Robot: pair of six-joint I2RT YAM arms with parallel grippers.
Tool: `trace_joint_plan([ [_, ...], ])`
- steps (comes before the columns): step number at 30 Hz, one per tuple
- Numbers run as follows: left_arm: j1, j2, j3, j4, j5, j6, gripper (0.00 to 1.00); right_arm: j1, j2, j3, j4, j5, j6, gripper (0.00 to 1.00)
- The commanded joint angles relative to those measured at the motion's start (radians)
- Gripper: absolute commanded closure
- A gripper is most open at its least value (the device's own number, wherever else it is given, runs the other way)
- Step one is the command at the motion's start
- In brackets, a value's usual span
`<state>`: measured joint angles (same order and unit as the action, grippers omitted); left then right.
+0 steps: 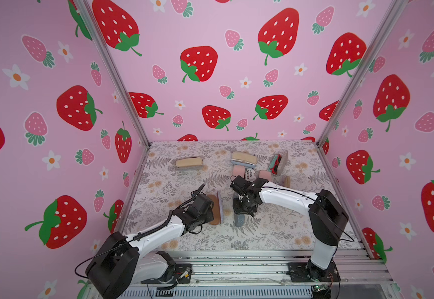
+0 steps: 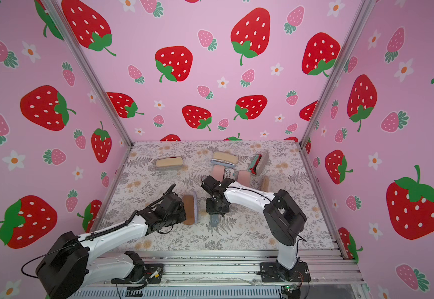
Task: Close the glasses case
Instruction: Pick up the glasses case at the center of the board, then place the glasses case at the center of the board.
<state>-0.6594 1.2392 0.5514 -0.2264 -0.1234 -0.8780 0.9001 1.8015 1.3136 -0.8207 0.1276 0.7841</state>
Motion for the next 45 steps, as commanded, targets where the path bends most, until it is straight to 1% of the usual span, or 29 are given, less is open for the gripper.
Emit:
trace_joint_plan([
  [1,-0.038,0.038,0.059,0.039,-0.028,-0.017,0.99,-0.01,-0.111,-0.03,-0.066,0.076,0.017,0.79],
  [6,-0.098,0.132,0.129,0.062,-0.031,-0.016,0.99,-0.057,-0.244,-0.117,-0.138,0.123,0.016,0.78],
  [11,-0.146,0.234,0.213,0.08,-0.024,-0.009,1.0,-0.144,-0.351,-0.225,-0.155,0.114,-0.001,0.77],
  [14,-0.168,0.289,0.256,0.096,-0.016,-0.011,1.0,-0.187,-0.378,-0.261,-0.15,0.101,-0.02,0.77],
  [18,-0.189,0.351,0.307,0.104,-0.007,-0.012,1.0,-0.231,-0.384,-0.288,-0.129,0.077,-0.044,0.76],
  [23,-0.206,0.403,0.347,0.112,0.002,-0.015,1.0,-0.276,-0.357,-0.306,-0.101,0.055,-0.068,0.76],
  [29,-0.211,0.433,0.36,0.127,0.012,-0.023,1.0,-0.291,-0.322,-0.312,-0.082,0.038,-0.078,0.74],
  [38,-0.212,0.457,0.369,0.131,0.018,-0.028,1.0,-0.293,-0.31,-0.312,-0.071,0.029,-0.078,0.62],
  [41,-0.213,0.462,0.37,0.131,0.019,-0.028,0.99,-0.293,-0.314,-0.311,-0.07,0.025,-0.077,0.55],
  [45,-0.213,0.464,0.371,0.132,0.019,-0.03,0.96,-0.293,-0.32,-0.306,-0.074,0.025,-0.077,0.51],
])
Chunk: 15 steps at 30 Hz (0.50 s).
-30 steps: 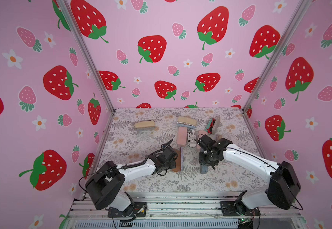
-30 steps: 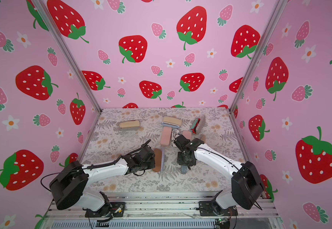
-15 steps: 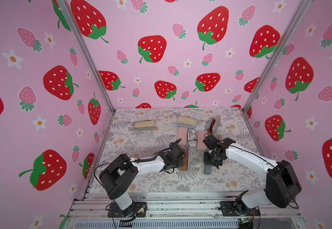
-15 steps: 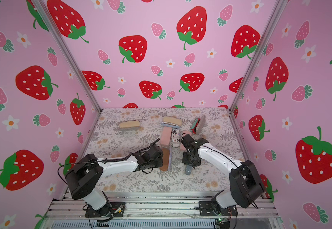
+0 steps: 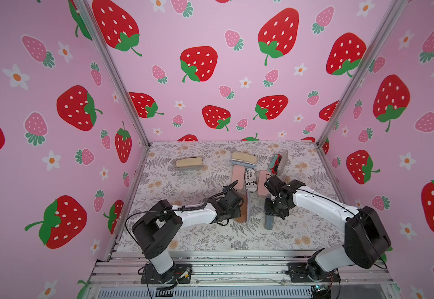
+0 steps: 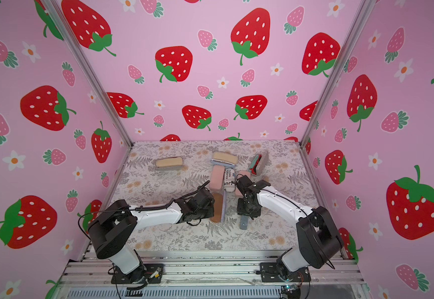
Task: Close the glasses case
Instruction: Place the glasses case at the center of the board.
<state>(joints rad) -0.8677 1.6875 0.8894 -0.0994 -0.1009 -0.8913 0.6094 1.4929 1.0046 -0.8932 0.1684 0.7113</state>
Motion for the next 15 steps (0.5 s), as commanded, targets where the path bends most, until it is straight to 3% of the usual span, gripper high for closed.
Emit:
trace_joint_plan([
  [1,-0.005,0.015,0.032,0.005,-0.003,-0.015,0.95,-0.003,-0.014,0.005,-0.004,-0.016,-0.004,0.5],
  [15,-0.008,0.003,0.025,0.001,-0.009,-0.023,0.73,0.008,-0.117,0.059,-0.071,0.022,0.004,0.42],
])
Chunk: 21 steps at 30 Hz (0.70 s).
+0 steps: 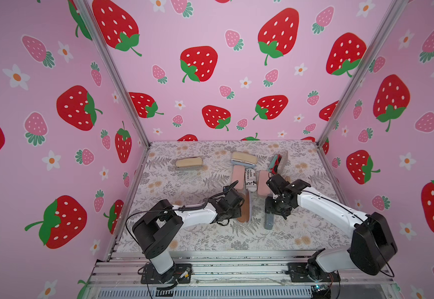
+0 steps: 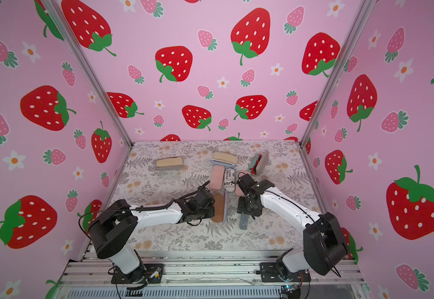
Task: Close the glasses case
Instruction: Place the glasses case at the center of the board.
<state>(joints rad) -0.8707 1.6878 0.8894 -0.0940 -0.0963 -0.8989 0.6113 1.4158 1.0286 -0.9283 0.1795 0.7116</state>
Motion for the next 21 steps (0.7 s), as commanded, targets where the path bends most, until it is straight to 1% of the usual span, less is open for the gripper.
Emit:
trace_joint_plan([
  [1,-0.005,-0.002,0.023,-0.007,-0.017,-0.015,0.72,0.008,-0.049,0.043,-0.039,0.012,0.003,0.43],
  [8,-0.006,-0.057,0.02,-0.037,-0.04,-0.007,0.7,0.036,-0.074,0.073,-0.004,-0.006,-0.022,0.43],
  [13,-0.005,-0.106,0.018,-0.056,-0.056,0.003,0.65,0.052,-0.025,0.101,0.024,-0.026,-0.04,0.42],
  [21,-0.001,-0.166,0.029,-0.096,-0.089,0.027,0.65,0.078,0.056,0.128,0.06,-0.049,-0.033,0.43],
])
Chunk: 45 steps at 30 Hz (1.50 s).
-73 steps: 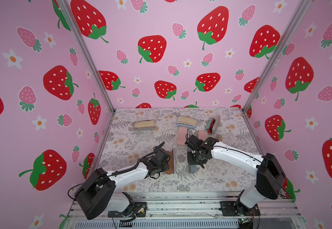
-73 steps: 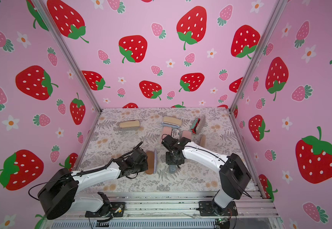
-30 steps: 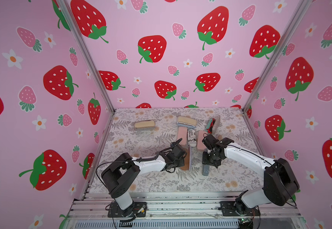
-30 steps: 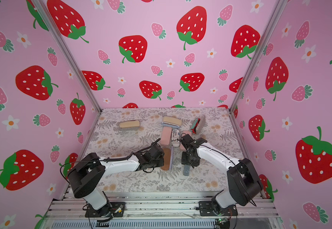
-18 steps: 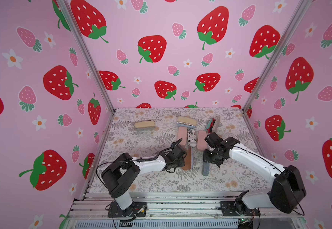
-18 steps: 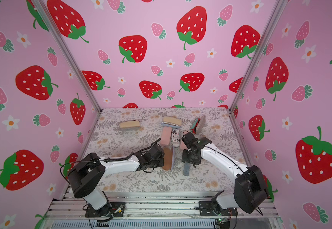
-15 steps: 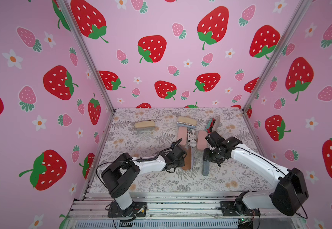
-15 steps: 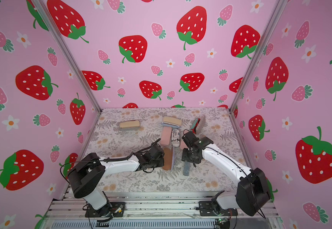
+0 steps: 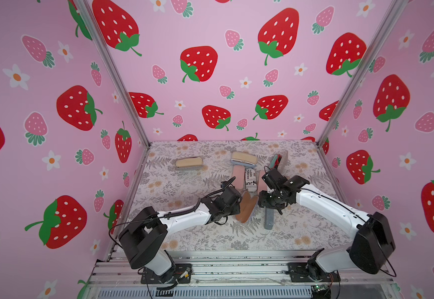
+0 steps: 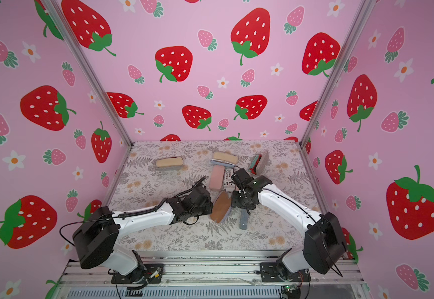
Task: Close the glasses case
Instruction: Place the glasses case at the center of the board, then close the glasses case at the center of the board.
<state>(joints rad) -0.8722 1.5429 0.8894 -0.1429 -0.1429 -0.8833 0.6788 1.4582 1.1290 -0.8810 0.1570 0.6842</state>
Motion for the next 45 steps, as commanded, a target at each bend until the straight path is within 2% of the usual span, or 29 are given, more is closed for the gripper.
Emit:
trace_joint_plan([
  [1,0.006,-0.025,0.031,-0.053,-0.046,0.016,0.65,0.015,0.021,0.031,0.016,-0.028,-0.003,0.44],
  [3,0.015,-0.03,0.029,-0.059,-0.046,0.024,0.66,0.025,0.033,0.035,0.016,-0.029,0.001,0.47],
  [6,0.037,-0.041,0.018,-0.063,-0.044,0.035,0.68,0.039,0.048,0.041,0.016,-0.028,0.009,0.61],
  [9,0.077,-0.04,0.008,-0.055,-0.024,0.051,0.83,0.049,0.056,0.043,0.018,-0.03,0.015,0.8],
  [12,0.123,-0.024,0.003,-0.042,0.017,0.068,1.0,0.056,0.074,0.046,0.012,-0.03,0.018,0.92],
  [16,0.158,0.021,0.02,-0.026,0.063,0.097,1.0,0.062,0.107,0.052,0.0,-0.024,0.029,1.0],
  [33,0.159,0.267,0.15,0.047,0.185,0.106,1.0,0.07,0.218,0.046,0.025,-0.035,0.055,0.99],
  [45,0.122,0.324,0.201,0.055,0.202,0.094,1.0,0.071,0.257,0.048,0.126,-0.087,0.031,0.98],
])
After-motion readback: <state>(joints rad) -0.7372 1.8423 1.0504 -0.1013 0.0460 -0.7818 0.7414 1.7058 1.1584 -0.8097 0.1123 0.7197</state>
